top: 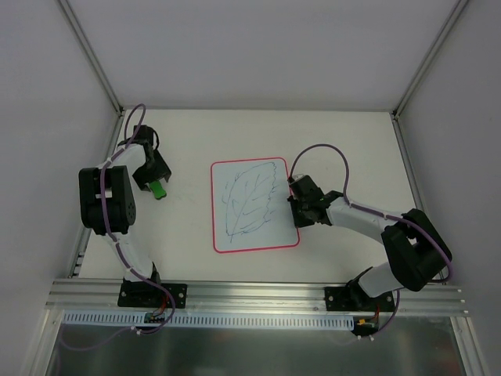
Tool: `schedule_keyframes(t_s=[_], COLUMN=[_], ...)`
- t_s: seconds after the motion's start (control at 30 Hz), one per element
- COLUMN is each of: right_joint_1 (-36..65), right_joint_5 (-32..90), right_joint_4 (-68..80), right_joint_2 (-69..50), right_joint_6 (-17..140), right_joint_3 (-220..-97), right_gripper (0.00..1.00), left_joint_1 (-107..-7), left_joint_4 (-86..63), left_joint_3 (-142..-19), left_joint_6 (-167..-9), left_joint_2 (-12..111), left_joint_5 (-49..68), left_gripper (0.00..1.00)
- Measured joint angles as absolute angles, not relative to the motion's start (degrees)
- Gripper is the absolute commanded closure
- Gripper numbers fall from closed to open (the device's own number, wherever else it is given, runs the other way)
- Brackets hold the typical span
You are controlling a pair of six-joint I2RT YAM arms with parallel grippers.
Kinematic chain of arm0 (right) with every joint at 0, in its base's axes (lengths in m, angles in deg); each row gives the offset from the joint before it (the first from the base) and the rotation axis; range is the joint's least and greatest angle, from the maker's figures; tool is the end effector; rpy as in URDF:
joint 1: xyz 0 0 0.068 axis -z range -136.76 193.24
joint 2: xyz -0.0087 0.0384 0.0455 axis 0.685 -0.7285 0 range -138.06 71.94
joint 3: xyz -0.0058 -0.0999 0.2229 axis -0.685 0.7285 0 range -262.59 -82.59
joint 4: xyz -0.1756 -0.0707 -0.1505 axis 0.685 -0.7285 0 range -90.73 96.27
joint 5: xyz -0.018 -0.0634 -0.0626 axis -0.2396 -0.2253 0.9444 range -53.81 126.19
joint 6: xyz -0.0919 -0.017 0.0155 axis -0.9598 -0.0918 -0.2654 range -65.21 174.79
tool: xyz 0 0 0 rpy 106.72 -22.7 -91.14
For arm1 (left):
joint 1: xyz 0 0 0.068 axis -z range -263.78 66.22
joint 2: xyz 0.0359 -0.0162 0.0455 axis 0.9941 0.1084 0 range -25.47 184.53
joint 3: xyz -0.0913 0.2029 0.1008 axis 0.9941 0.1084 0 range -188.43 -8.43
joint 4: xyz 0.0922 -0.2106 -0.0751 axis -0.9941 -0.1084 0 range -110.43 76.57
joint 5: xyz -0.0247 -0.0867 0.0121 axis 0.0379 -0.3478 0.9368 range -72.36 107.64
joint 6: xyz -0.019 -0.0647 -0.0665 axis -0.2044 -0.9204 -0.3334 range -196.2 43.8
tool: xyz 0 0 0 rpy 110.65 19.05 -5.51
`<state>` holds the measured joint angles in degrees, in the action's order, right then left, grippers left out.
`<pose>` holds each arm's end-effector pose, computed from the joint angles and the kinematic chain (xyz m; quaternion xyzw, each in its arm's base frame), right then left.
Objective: Erase the whiteboard
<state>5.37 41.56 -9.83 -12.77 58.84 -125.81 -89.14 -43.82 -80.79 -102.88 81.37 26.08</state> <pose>0.2348 0.1725 0.1091 -0.2665 0.9216 0.0577 0.2763 0.3711 0.0475 0.1169 -0.2840 0.9312 0.0305 0.2265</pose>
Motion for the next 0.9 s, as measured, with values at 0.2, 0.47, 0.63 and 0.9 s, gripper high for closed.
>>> schedule_keyframes(t_s=[0.2,0.47,0.63,0.9], right_joint_1=[5.37,5.37,5.37,5.37], right_joint_5=[41.56,41.54,41.52,41.54], right_joint_4=[-9.81,-9.76,-9.74,-9.7], right_joint_2=[-12.77,-12.77,-12.79,-12.79], right_joint_6=[58.87,58.87,58.89,58.91], right_joint_3=[-125.81,-125.81,-125.81,-125.81], right_gripper=[0.83,0.83,0.83,0.83], left_joint_1=[-89.14,-89.14,-89.14,-82.83], left_joint_4=[-43.82,-43.85,-43.8,-44.17], left_joint_3=[-80.84,-80.81,-80.73,-80.81], left_joint_6=[-103.03,-103.36,-103.66,-102.31], left_joint_2=[81.64,81.94,81.88,79.89], left_joint_5=[26.1,26.06,25.54,22.39], left_gripper=[0.49,0.67,0.76,0.83])
